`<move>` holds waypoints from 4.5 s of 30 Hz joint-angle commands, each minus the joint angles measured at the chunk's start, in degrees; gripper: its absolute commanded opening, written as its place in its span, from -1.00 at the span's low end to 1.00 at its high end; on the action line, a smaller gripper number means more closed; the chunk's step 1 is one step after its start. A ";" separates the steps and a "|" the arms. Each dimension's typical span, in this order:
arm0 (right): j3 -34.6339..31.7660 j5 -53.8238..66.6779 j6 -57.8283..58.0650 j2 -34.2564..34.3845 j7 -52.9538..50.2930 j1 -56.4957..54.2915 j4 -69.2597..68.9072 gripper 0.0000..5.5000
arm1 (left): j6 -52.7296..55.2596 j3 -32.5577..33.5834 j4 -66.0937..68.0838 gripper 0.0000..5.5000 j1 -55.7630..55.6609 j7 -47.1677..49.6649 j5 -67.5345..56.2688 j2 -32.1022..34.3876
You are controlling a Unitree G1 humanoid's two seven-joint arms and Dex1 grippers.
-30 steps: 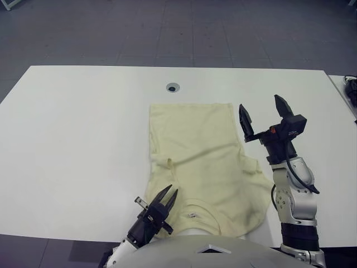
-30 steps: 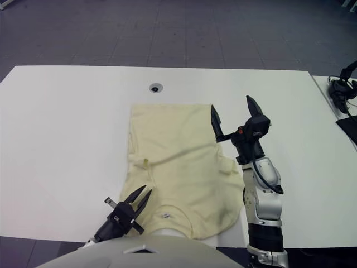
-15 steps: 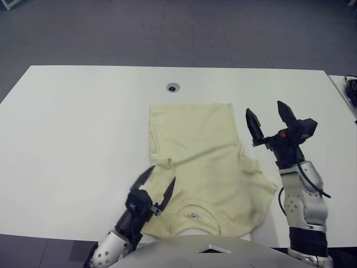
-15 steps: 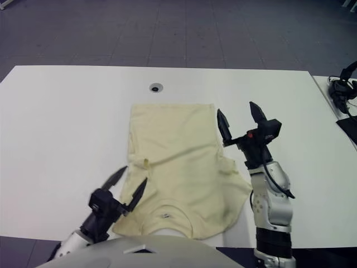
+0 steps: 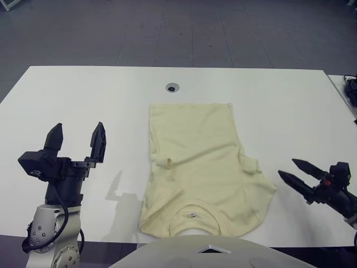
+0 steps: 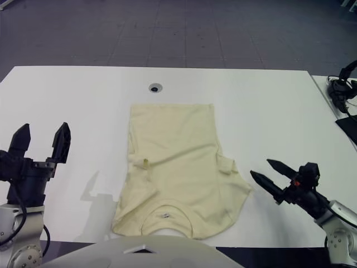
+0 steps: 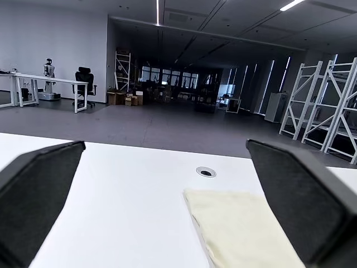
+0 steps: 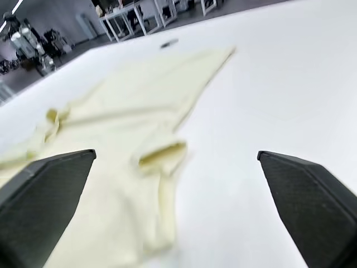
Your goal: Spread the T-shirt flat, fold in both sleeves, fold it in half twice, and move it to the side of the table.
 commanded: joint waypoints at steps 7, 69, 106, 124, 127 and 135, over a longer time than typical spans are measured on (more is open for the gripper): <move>6.40 -11.24 -6.04 -2.71 1.81 -1.03 1.08 0.71 | 1.63 -0.31 2.24 0.96 -0.63 -1.74 7.01 -1.19; 21.31 -18.04 -10.40 -0.61 -1.88 -6.19 -16.49 -0.99 | 2.07 -4.91 2.78 0.96 -0.68 -7.49 11.72 -6.11; 8.69 3.13 -0.97 -0.54 -2.83 1.14 -23.86 0.18 | 1.63 -5.87 3.13 0.96 -0.47 -7.79 12.27 -5.82; 9.90 -6.10 -3.49 -0.12 1.15 11.80 -20.96 0.75 | 2.11 -5.38 2.10 0.96 0.52 -7.84 12.25 -5.91; 11.09 -7.43 -3.70 0.04 0.69 11.47 -20.96 0.60 | 2.02 -5.66 2.14 0.96 0.53 -7.77 12.55 -5.99; 11.18 -6.78 -3.23 0.02 0.50 11.44 -21.50 0.11 | 1.80 -6.41 2.33 0.96 0.53 -7.54 13.09 -6.15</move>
